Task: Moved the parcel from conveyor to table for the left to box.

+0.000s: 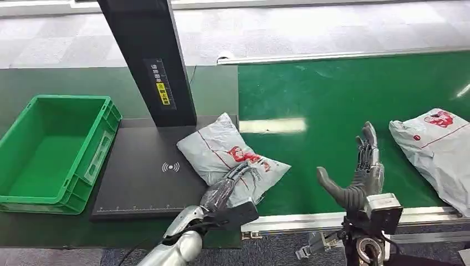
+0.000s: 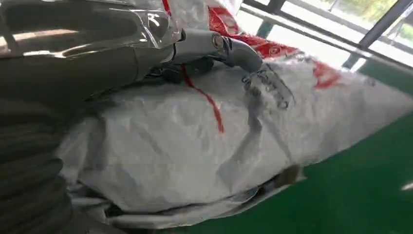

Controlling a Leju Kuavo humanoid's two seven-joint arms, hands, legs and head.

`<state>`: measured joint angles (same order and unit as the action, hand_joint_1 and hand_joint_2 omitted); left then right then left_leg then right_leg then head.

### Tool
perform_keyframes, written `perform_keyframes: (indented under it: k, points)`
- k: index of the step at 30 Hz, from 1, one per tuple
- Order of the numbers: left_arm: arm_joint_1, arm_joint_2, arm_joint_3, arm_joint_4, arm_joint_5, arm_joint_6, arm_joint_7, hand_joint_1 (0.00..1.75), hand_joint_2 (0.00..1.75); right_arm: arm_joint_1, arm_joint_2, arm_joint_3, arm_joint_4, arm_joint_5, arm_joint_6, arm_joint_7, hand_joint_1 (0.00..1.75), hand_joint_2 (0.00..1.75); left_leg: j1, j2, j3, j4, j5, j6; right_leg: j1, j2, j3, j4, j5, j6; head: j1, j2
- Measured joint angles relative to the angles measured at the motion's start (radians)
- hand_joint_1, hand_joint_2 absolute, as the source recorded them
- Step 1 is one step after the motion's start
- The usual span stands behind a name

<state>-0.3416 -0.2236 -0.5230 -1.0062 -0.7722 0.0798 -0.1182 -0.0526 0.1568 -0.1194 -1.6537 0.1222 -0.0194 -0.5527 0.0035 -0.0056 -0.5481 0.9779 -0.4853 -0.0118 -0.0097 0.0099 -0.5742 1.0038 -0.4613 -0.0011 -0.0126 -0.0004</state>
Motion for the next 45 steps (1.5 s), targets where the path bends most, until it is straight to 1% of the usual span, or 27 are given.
perform_keyframes:
  k: [2,4,5,6,7,9,11,13,14,18,23,29,32,34,35,39,41,45]
  points:
    - [-0.018,-0.008,0.003,0.06,-0.032,0.009,0.004,0.0,1.75,0.002,-0.004,0.011,-0.007,0.065,0.01,0.018,0.0,1.75,0.0,0.0,0.0,0.0,0.0,0.0,0.0,0.0,0.0,0.0,0.0,0.0,0.0,0.0]
    - [-0.03,-0.014,0.005,0.105,-0.047,0.019,0.011,0.02,1.75,0.003,-0.012,0.019,-0.016,0.049,0.029,0.037,0.0,1.75,0.0,0.0,0.0,0.0,0.0,0.0,0.0,0.0,0.0,0.0,0.0,0.0,0.0,0.0]
    - [-0.038,-0.018,0.006,0.121,-0.05,0.022,0.012,1.5,1.75,0.003,-0.014,0.019,-0.02,0.029,0.036,0.043,0.0,1.75,0.0,0.0,0.0,0.0,0.0,0.0,0.0,0.0,0.001,0.0,0.0,0.0,0.0,0.0]
    - [-0.046,-0.021,0.009,0.14,-0.059,0.024,0.016,1.59,1.75,0.003,-0.019,0.018,-0.023,0.024,0.04,0.052,0.0,1.75,0.0,0.0,0.001,0.0,0.0,0.0,0.0,0.0,0.002,0.0,0.0,0.0,0.0,0.0]
    - [-0.052,-0.022,0.01,0.153,-0.067,0.027,0.022,1.59,1.75,0.0,-0.024,0.018,-0.023,0.021,0.047,0.064,0.0,1.75,0.0,0.0,0.001,0.0,0.0,0.0,0.0,0.0,0.003,0.0,0.0,0.0,0.0,0.0]
    - [-0.063,-0.026,0.016,0.178,-0.075,0.037,0.027,1.68,1.75,-0.006,-0.033,0.019,-0.023,-0.004,0.074,0.105,0.0,1.75,0.0,0.0,0.002,-0.001,-0.001,0.001,0.0,0.0,0.005,0.0,0.0,0.0,0.0,0.0]
    - [-0.066,-0.029,0.028,0.192,-0.085,0.056,0.027,1.68,1.75,-0.019,-0.045,0.024,-0.021,-0.026,0.111,0.161,0.0,1.75,0.0,0.0,0.004,-0.001,-0.001,0.001,0.0,0.0,0.007,0.0,0.0,0.0,0.0,0.0]
    - [-0.066,-0.029,0.037,0.196,-0.083,0.08,0.02,1.68,1.75,-0.032,-0.057,0.033,-0.017,-0.032,0.142,0.183,0.0,1.75,0.0,0.0,0.007,-0.001,-0.001,0.001,0.0,0.0,0.01,0.0,0.0,0.0,0.0,0.0]
    - [-0.065,-0.029,0.045,0.196,-0.081,0.087,0.017,1.75,1.75,-0.038,-0.064,0.04,-0.014,-0.032,0.15,0.189,0.0,1.75,0.0,0.0,0.008,-0.001,0.0,0.001,0.0,0.0,0.011,0.0,0.0,0.0,0.0,0.0]
    - [-0.062,-0.029,0.062,0.195,-0.073,0.114,0.003,1.75,1.75,-0.055,-0.079,0.054,-0.002,-0.026,0.167,0.206,0.0,1.75,0.0,0.0,0.01,-0.001,0.0,0.001,0.0,0.0,0.013,0.0,0.0,0.0,0.0,0.0]
    - [-0.013,-0.021,0.108,0.144,-0.038,0.247,-0.046,1.75,1.75,-0.088,-0.108,0.081,0.075,-0.025,0.189,0.232,0.0,1.75,0.0,0.001,0.009,-0.001,0.0,0.0,0.0,0.001,0.012,0.0,0.0,0.0,0.0,0.0]
    - [0.052,0.021,0.164,0.027,-0.062,0.437,-0.138,1.75,1.75,-0.154,-0.144,0.118,0.168,-0.055,0.191,0.219,0.0,1.75,0.0,0.0,0.007,0.0,0.001,0.001,0.0,0.0,0.008,0.0,0.001,0.001,0.0,0.0]
    - [0.072,0.039,0.189,-0.037,-0.12,0.569,-0.202,1.75,1.75,-0.172,-0.153,0.137,0.196,-0.067,0.191,0.219,0.0,1.75,0.0,0.0,0.005,0.0,0.001,0.001,0.0,0.0,0.006,0.0,0.001,0.001,0.0,0.0]
    - [0.094,0.033,0.239,-0.115,-0.205,0.581,-0.291,1.75,1.75,-0.18,-0.159,0.145,0.211,-0.073,0.19,0.217,0.0,1.75,0.0,0.0,0.003,0.0,0.001,0.001,0.0,0.0,0.004,0.0,0.001,0.001,0.0,0.0]
    - [0.106,0.021,0.281,-0.156,-0.244,0.581,-0.362,1.75,1.75,-0.184,-0.163,0.15,0.222,-0.076,0.189,0.217,0.0,1.75,0.0,0.0,0.002,0.0,0.001,0.001,0.0,0.0,0.003,0.0,0.001,0.001,0.0,0.0]
    - [0.134,-0.031,0.431,-0.31,-0.287,0.582,-0.55,1.75,1.75,-0.195,-0.168,0.164,0.248,-0.088,0.185,0.202,0.0,1.75,0.0,0.001,0.0,0.0,0.001,0.001,0.0,0.0,0.001,0.0,0.001,0.001,0.0,0.0]
    - [0.138,-0.047,0.491,-0.394,-0.299,0.582,-0.568,1.75,1.75,-0.202,-0.172,0.172,0.264,-0.091,0.184,0.195,0.0,1.75,0.0,0.0,-0.001,0.0,0.001,0.001,0.0,0.0,0.0,0.0,0.001,0.001,0.0,0.0]
    - [0.134,-0.055,0.572,-0.544,-0.335,0.581,-0.573,1.75,1.75,-0.21,-0.178,0.182,0.289,-0.103,0.178,0.178,0.0,1.75,0.0,0.0,-0.001,0.0,0.001,0.001,0.0,0.0,0.0,0.0,0.001,0.001,0.0,0.0]
